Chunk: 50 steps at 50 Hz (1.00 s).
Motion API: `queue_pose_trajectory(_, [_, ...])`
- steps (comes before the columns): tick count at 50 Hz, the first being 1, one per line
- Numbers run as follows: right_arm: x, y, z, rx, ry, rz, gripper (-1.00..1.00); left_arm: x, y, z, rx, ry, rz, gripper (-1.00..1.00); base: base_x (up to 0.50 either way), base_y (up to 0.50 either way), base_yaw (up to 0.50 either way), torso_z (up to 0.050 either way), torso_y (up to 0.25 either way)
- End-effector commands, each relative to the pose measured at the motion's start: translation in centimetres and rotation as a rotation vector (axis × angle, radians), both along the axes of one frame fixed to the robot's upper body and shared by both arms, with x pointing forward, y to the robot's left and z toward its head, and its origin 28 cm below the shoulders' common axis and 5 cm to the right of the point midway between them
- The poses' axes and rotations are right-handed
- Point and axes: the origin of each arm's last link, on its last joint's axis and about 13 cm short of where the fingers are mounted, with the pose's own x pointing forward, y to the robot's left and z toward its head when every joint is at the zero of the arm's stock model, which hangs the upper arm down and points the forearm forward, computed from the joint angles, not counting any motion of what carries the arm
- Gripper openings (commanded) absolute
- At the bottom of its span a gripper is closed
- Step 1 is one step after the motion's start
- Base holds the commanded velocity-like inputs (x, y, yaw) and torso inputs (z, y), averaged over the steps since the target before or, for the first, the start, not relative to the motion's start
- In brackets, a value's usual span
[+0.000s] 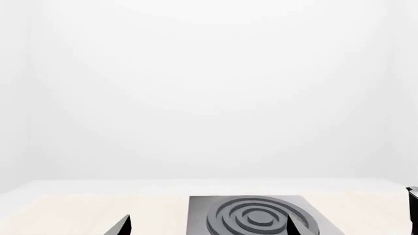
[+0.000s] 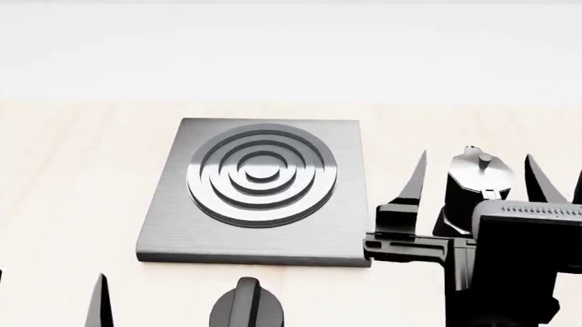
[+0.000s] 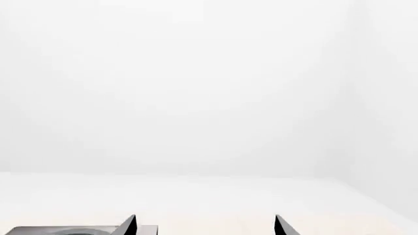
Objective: Put both moka pots on the stove.
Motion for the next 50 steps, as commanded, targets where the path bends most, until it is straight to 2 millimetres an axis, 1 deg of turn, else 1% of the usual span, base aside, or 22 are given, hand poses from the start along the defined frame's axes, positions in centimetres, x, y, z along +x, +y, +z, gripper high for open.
queue_pose_trajectory(1, [1.1, -2.3, 1.5, -0.025, 0.124, -0.026, 1.00, 0.0, 0.1, 0.0, 0.002, -0.004, 0.009, 1.00, 0.00, 0.00, 0.00, 0.000, 0.000])
queue_pose_trajectory(4, [1.4, -3.0, 1.6, -0.017, 0.191, 0.009, 1.00, 0.0, 0.1, 0.0, 0.003, -0.002, 0.010, 1.00, 0.00, 0.00, 0.00, 0.000, 0.000])
queue_pose_trajectory(5, [1.5, -3.2, 1.7, -0.059, 0.202, -0.008, 1.00, 0.0, 0.1, 0.0, 0.001, -0.002, 0.009, 1.00, 0.00, 0.00, 0.00, 0.000, 0.000])
queue_pose_trajectory(6, [1.5, -3.3, 1.8, -0.060, 0.258, 0.036, 1.00, 0.0, 0.1, 0.0, 0.003, -0.003, 0.008, 1.00, 0.00, 0.00, 0.00, 0.000, 0.000])
queue_pose_trajectory(10, [2.0, -3.9, 2.8, -0.081, 0.301, 0.050, 1.00, 0.1, 0.1, -0.1, 0.000, 0.000, 0.009, 1.00, 0.00, 0.00, 0.00, 0.000, 0.000])
queue_pose_trajectory(11, [2.3, -4.1, 3.1, -0.050, 0.340, 0.089, 1.00, 0.1, 0.1, -0.2, -0.001, 0.002, 0.008, 1.00, 0.00, 0.00, 0.00, 0.000, 0.000])
queue_pose_trajectory(12, [2.6, -4.3, 3.3, -0.079, 0.332, 0.070, 1.00, 0.1, 0.1, -0.2, -0.001, 0.002, 0.005, 1.00, 0.00, 0.00, 0.00, 0.000, 0.000])
queue_pose_trajectory(15, [3.3, -4.8, 3.9, -0.083, 0.366, 0.082, 1.00, 0.0, 0.1, -0.2, -0.001, 0.002, 0.006, 1.00, 0.00, 0.00, 0.00, 0.000, 0.000])
queue_pose_trajectory(16, [3.5, -4.9, 4.0, -0.069, 0.381, 0.099, 1.00, 0.0, 0.1, -0.2, -0.001, 0.002, 0.006, 1.00, 0.00, 0.00, 0.00, 0.000, 0.000])
queue_pose_trajectory(17, [3.7, -5.1, 4.0, -0.106, 0.387, 0.078, 1.00, 0.0, 0.1, -0.1, -0.001, 0.001, 0.006, 1.00, 0.00, 0.00, 0.00, 0.000, 0.000])
queue_pose_trajectory(19, [4.1, -5.3, 4.0, -0.085, 0.414, 0.101, 1.00, 0.1, 0.0, -0.2, 0.001, 0.002, 0.004, 1.00, 0.00, 0.00, 0.00, 0.000, 0.000])
queue_pose_trajectory(22, [4.8, -5.6, 3.6, -0.098, 0.426, 0.088, 1.00, 0.1, 0.0, -0.2, 0.000, 0.003, 0.003, 1.00, 0.00, 0.00, 0.00, 0.000, 0.000])
queue_pose_trajectory(31, [6.2, -6.1, 2.6, -0.038, 0.487, 0.074, 1.00, 0.1, 0.0, -0.3, 0.000, 0.007, 0.001, 1.00, 0.00, 0.00, 0.00, 0.000, 0.000])
queue_pose_trajectory(43, [7.0, -6.5, 1.6, -0.038, 0.547, 0.085, 1.00, 0.2, 0.0, -0.3, -0.001, 0.010, 0.000, 1.00, 0.00, 0.00, 0.00, 0.000, 0.000])
queue_pose_trajectory(50, [7.2, -6.8, 0.3, -0.033, 0.572, 0.077, 1.00, 0.0, 0.0, 0.0, 0.001, 0.005, -0.003, 1.00, 0.00, 0.00, 0.00, 0.000, 0.000])
